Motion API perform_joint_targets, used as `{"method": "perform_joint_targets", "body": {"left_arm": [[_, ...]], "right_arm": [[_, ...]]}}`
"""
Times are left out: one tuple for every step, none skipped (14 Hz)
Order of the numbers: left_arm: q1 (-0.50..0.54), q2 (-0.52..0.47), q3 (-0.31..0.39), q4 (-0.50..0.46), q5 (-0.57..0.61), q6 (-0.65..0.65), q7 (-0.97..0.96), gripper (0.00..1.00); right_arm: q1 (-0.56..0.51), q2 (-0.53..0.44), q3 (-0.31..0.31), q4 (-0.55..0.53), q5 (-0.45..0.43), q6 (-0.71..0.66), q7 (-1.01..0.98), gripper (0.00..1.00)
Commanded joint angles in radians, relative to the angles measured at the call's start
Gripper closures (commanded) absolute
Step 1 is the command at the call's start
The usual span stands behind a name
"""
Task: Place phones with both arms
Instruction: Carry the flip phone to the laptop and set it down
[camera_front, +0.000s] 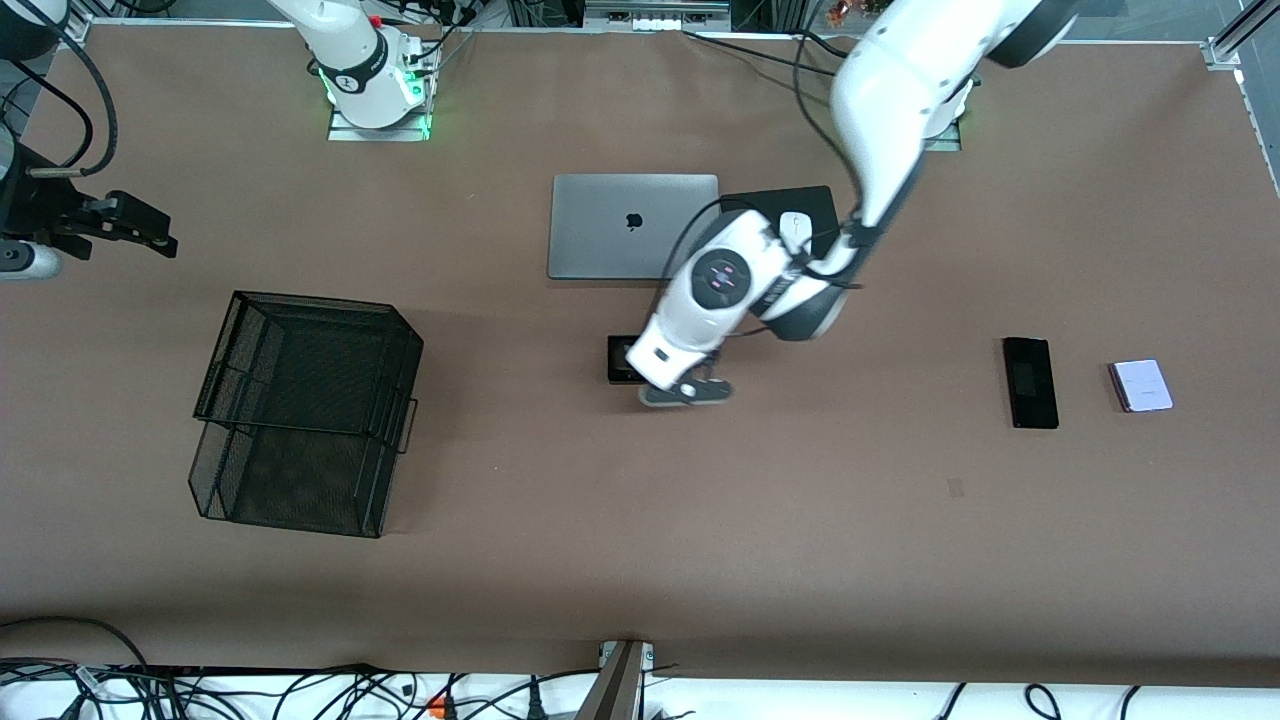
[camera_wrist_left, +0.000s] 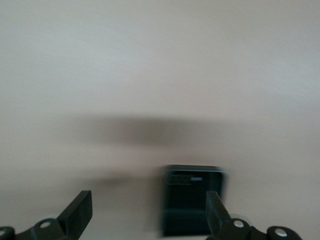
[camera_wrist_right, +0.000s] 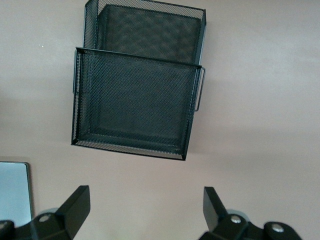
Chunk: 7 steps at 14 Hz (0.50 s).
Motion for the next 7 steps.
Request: {"method": "perform_joint_targets", "body": {"left_arm": [[0.147,-0.117,-0.002,-0.028,0.036,-0.224,0.002,0.00],[0.195,-0.125,-0.002,-0.028,0.077,-0.295,0.014,0.00],[0.240,-0.133,-0.002,-0.026,0.119,-0.376,0.070,0.00],[0.276,-0.133,0.001,-0.026,0.168,-0.436,0.144,0.00],[0.328,-0.136,0.001,-0.026,0.220,-0.485,0.235,0.00],[0.382,-0.139,0.001,-0.026,0.246,-0.521,0.334,0.00],[0.436,-0.145,0.003,-0.032,0.248,-0.527,0.426,0.00]], "right_arm": [[0.083,0.037,0.000,-0.001,0.006,0.033,0.000,0.00],[0.120,0.061,0.000,0.007,0.009,0.052,0.003,0.00],[0.160,0.078,0.000,0.016,0.014,0.059,0.005,0.00],[0.200,0.097,0.002,0.024,0.015,0.070,0.040,0.00],[0.263,0.121,0.002,0.036,0.015,0.088,0.127,0.00],[0.335,0.156,0.002,0.053,0.012,0.110,0.240,0.00],[0.407,0.198,0.002,0.073,0.011,0.133,0.354,0.00]]}}
